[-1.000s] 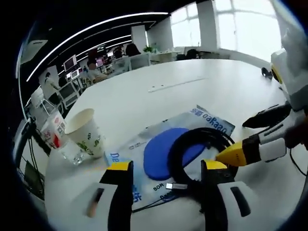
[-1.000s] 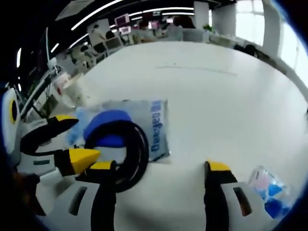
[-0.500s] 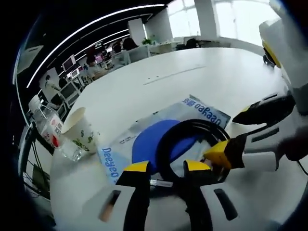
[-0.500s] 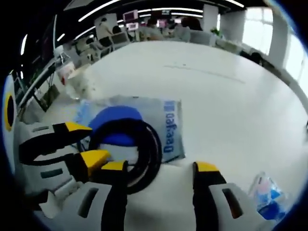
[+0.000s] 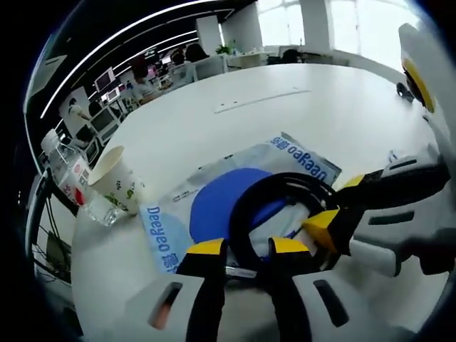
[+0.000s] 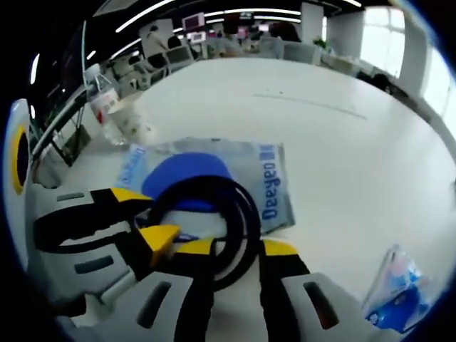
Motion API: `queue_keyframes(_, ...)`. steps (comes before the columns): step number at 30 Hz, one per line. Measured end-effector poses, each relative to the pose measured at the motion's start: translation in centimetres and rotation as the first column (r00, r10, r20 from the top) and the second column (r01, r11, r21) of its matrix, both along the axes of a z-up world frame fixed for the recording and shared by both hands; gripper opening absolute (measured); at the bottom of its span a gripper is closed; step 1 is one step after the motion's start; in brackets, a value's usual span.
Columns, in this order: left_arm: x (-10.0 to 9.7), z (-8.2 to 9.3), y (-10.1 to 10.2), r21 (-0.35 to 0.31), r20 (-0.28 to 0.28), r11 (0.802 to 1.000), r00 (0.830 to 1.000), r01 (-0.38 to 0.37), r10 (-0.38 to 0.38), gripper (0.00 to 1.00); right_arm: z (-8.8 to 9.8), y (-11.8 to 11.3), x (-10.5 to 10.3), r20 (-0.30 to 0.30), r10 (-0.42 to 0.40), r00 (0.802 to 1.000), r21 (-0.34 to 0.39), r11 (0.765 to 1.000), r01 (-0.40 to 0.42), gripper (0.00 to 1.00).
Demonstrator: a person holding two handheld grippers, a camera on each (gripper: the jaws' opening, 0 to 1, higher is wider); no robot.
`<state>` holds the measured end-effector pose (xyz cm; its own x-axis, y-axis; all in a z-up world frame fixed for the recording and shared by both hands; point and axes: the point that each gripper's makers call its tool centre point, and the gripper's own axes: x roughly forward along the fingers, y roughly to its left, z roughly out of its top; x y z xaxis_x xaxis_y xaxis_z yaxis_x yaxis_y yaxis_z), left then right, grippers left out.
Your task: Arrange the tabletop items into an orderly group along one side of the table until the central work area is clear of visible clutter.
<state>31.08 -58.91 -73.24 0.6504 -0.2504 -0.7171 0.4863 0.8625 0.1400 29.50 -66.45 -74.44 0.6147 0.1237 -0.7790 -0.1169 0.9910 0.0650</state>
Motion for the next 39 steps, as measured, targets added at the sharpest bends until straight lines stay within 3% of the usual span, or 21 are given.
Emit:
queue_keyframes(6, -0.1, 0.0, 0.0, -0.003, -0.01, 1.0, 1.0, -0.005, 0.005, 0.18, 0.4, -0.2, 0.2, 0.009, -0.041, 0.999, 0.071, 0.997, 0.04, 0.1)
queue_keyframes(12, -0.3, -0.1, 0.1, -0.015, -0.022, 1.0, 1.0, -0.012, 0.011, 0.18, 0.5, -0.2, -0.2, -0.001, -0.027, 1.0, 0.062, 0.998, 0.027, 0.06)
queue_keyframes(13, -0.2, 0.1, 0.3, -0.021, -0.017, 0.999, 0.999, -0.03, 0.03, 0.1, 0.6, -0.2, -0.3, -0.001, -0.026, 1.0, 0.06, 0.998, 0.026, 0.05)
queue_keyframes(39, -1.9, 3.4, 0.6, -0.055, 0.004, 0.998, 1.0, -0.015, 0.015, 0.09, 4.2, -0.1, -1.7, 0.052, 0.013, 0.999, 0.091, 0.996, -0.018, 0.03)
